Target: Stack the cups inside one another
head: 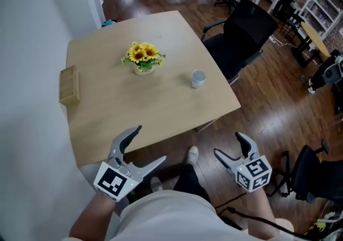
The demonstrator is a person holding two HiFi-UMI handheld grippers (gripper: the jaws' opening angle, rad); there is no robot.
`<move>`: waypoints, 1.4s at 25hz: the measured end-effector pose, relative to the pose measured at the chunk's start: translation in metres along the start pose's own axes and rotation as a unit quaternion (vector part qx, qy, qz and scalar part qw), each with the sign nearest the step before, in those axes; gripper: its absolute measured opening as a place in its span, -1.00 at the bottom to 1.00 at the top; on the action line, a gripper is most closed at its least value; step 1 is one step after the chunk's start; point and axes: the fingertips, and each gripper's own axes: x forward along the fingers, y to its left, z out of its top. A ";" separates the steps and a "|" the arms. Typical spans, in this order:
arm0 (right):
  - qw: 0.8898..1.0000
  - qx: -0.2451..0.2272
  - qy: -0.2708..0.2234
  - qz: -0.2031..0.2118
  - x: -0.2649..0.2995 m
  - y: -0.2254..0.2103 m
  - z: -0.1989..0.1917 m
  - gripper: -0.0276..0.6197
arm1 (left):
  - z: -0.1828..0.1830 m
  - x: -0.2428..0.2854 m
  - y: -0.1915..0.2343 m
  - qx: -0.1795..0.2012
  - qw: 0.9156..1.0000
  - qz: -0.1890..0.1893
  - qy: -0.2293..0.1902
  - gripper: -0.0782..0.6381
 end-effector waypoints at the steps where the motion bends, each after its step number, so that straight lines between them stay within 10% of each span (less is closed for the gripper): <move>1: 1.000 0.000 0.001 -0.003 -0.008 0.008 -0.003 0.35 | 0.000 -0.012 -0.003 0.000 1.000 0.001 -0.002 0.43; 35: 0.999 -0.015 -0.011 -0.048 -0.064 0.089 0.000 0.47 | 0.008 -0.097 -0.019 -0.067 0.997 0.008 -0.041 0.39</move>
